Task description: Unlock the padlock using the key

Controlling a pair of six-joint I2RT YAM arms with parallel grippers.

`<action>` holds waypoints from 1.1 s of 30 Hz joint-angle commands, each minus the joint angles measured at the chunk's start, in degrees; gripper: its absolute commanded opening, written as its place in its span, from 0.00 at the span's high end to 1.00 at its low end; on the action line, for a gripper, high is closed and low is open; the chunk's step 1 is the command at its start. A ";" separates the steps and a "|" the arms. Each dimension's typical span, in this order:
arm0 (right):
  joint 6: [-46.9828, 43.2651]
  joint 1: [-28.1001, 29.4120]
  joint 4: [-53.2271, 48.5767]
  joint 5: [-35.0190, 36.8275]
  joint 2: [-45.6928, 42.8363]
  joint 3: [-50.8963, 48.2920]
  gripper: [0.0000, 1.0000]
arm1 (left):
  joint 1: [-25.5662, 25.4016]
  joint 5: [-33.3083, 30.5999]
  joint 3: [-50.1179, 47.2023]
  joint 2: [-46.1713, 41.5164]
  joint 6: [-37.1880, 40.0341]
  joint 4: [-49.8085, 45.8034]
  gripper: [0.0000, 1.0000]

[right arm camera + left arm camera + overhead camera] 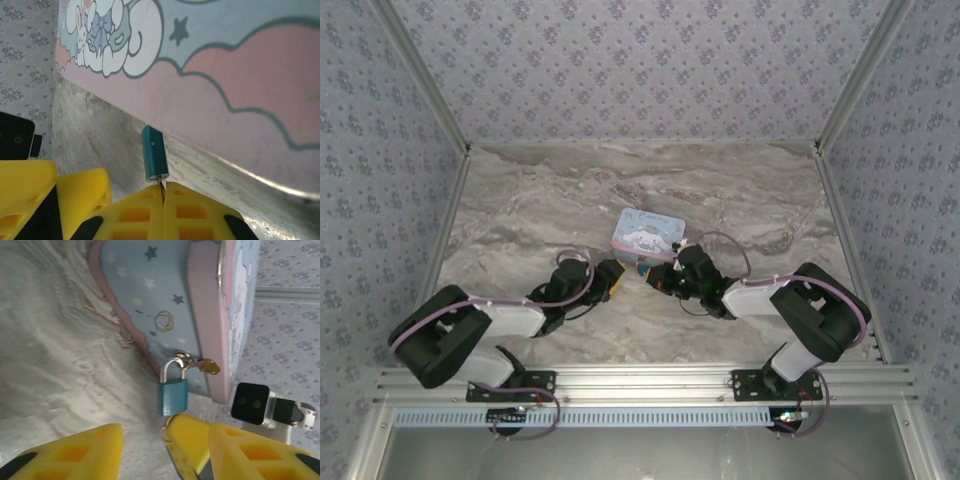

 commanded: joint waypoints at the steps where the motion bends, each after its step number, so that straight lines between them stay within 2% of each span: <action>1: 1.78 0.43 0.02 -0.12 0.22 1.56 1.00 | -0.77 1.09 2.36 3.91 -2.90 9.63 0.54; 7: 1.53 0.45 -1.66 -0.10 -0.35 2.07 1.00 | -1.49 0.77 3.92 11.98 -5.74 17.38 0.61; 17: 1.93 0.37 -1.88 -0.40 -0.46 2.35 1.00 | -3.56 -1.07 6.10 20.23 -9.31 24.20 0.69; 26: 2.19 0.37 -2.01 -0.58 -0.40 2.37 1.00 | -4.70 -2.58 6.32 23.31 -11.08 25.96 0.71; 33: 2.31 0.29 -2.27 -0.35 -0.98 1.93 1.00 | -4.68 -3.88 5.72 22.88 -11.08 25.09 0.82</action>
